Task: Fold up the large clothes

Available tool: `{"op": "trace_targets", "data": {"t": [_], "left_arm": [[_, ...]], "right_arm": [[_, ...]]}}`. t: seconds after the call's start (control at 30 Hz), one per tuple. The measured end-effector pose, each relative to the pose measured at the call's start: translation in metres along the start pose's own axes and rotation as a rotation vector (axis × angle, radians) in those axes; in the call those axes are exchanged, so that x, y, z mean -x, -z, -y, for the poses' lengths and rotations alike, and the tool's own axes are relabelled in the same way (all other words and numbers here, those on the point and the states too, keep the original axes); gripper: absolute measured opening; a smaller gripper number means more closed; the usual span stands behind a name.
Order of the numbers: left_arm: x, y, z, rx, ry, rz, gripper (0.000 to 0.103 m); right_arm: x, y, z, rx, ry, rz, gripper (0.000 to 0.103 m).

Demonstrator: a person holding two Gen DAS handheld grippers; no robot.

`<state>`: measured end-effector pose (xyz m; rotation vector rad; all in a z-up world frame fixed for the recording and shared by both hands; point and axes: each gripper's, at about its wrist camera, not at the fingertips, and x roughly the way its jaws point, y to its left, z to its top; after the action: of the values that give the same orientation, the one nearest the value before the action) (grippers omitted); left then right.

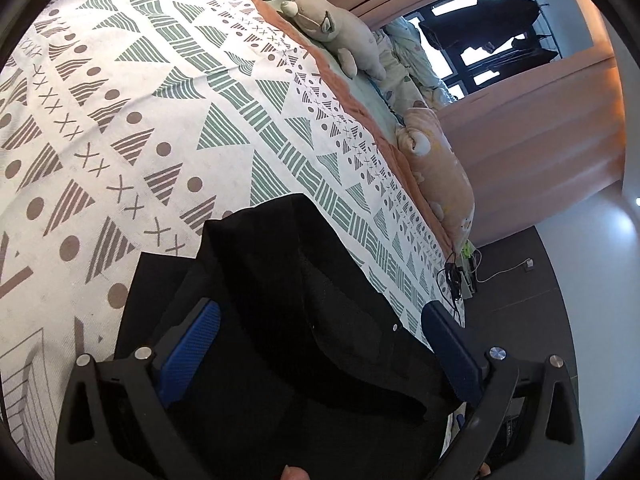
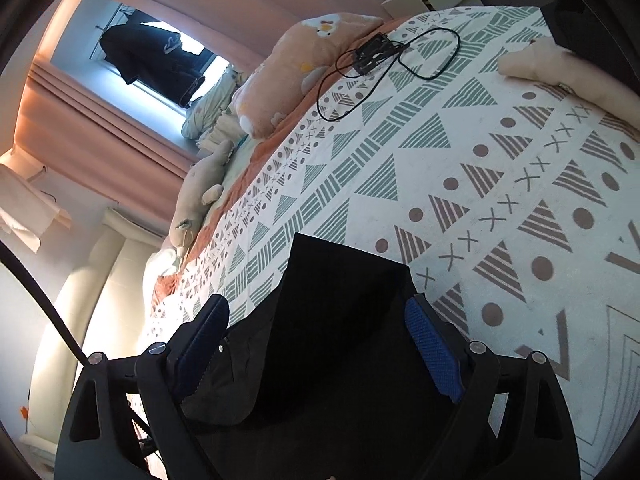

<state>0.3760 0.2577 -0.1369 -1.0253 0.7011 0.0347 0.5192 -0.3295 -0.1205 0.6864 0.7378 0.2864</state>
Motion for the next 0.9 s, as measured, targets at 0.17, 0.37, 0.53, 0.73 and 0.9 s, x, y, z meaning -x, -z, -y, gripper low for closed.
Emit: {"op": "trace_targets", "data": {"t": [0.17, 0.37, 0.53, 0.73, 0.9], "left_arm": [[0.025, 0.01, 0.0, -0.034, -0.028, 0.008, 0.103], [0.057, 0.032, -0.013, -0.065, -0.078, 0.013, 0.103], [0.079, 0.055, -0.029, -0.067, -0.104, 0.006, 0.103], [0.105, 0.081, -0.049, -0.065, -0.131, 0.002, 0.1], [0.119, 0.098, -0.063, -0.047, -0.155, -0.007, 0.099]], "right_arm": [[0.02, 0.007, -0.002, 0.029, 0.017, -0.006, 0.089], [0.028, 0.034, -0.038, 0.173, 0.051, -0.082, 0.089], [0.028, 0.068, -0.068, 0.254, 0.108, -0.148, 0.089], [0.032, 0.107, -0.106, 0.363, 0.157, -0.22, 0.089], [0.042, 0.13, -0.129, 0.405, 0.173, -0.24, 0.089]]}}
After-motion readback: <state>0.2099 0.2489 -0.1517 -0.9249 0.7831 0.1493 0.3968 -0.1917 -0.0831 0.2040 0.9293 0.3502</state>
